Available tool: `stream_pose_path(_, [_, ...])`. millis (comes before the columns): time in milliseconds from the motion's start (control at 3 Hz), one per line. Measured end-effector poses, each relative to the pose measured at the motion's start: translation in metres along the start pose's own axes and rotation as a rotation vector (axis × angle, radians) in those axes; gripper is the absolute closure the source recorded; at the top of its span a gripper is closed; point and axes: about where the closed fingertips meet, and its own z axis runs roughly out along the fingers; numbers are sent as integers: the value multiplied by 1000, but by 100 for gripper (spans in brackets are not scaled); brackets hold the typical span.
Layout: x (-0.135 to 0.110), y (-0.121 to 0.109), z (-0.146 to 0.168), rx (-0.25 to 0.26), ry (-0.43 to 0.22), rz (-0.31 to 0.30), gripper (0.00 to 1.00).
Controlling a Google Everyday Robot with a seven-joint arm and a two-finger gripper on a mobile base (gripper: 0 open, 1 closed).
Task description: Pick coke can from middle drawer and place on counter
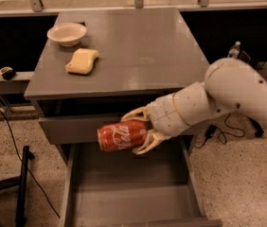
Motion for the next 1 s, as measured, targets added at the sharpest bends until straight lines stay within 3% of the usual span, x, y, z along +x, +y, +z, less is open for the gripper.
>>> stream_pose_path(333, [-2, -52, -24, 76, 75, 45, 100])
stream_pose_path(1000, [53, -123, -62, 425, 174, 379, 100])
